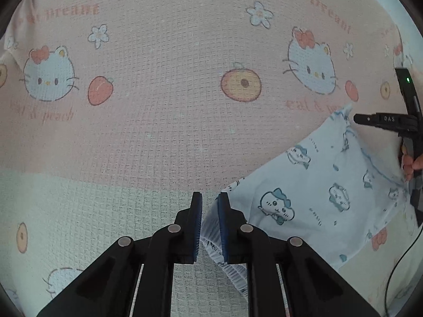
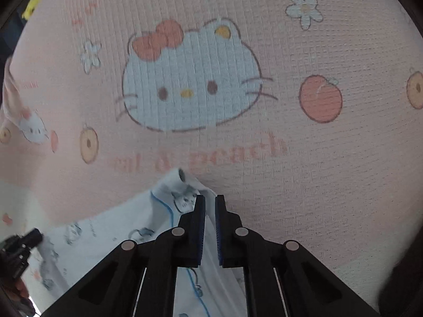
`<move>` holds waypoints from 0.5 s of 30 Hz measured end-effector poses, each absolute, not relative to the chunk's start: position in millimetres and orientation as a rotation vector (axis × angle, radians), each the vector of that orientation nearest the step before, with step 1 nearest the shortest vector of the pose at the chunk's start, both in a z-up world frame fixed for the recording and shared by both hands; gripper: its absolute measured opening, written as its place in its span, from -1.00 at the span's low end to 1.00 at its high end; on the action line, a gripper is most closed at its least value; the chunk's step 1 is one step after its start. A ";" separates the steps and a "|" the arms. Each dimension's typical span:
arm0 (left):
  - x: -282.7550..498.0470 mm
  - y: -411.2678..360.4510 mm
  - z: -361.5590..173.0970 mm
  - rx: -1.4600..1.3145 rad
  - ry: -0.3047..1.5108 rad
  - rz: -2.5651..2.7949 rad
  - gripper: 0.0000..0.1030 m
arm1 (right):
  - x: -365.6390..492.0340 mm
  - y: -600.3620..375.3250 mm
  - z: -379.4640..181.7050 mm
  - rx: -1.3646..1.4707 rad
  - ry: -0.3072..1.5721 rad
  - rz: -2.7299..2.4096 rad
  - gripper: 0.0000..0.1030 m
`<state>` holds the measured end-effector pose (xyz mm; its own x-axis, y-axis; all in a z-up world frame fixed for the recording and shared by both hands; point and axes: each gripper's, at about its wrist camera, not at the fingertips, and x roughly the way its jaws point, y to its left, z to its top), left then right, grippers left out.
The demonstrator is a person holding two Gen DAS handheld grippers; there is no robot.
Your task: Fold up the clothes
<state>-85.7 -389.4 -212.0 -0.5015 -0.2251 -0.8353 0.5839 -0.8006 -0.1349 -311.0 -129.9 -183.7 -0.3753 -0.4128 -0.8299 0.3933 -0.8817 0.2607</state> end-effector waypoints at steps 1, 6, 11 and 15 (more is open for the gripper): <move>-85.1 -390.8 -211.1 1.196 0.581 -2.302 -0.79 | -310.7 -127.9 -181.7 1.366 -0.049 -2.256 -0.75; -84.4 -395.1 -203.2 1.169 0.666 -2.302 -0.47 | -305.0 -121.2 -184.9 1.362 -0.083 -2.218 -0.10; -93.8 -386.4 -204.8 1.187 0.551 -2.305 0.13 | -300.1 -130.8 -191.8 1.377 -0.009 -2.196 -0.10; -98.6 -384.4 -218.6 1.221 0.525 -2.295 0.13 | -296.0 -147.2 -203.5 1.425 0.148 -2.240 -0.11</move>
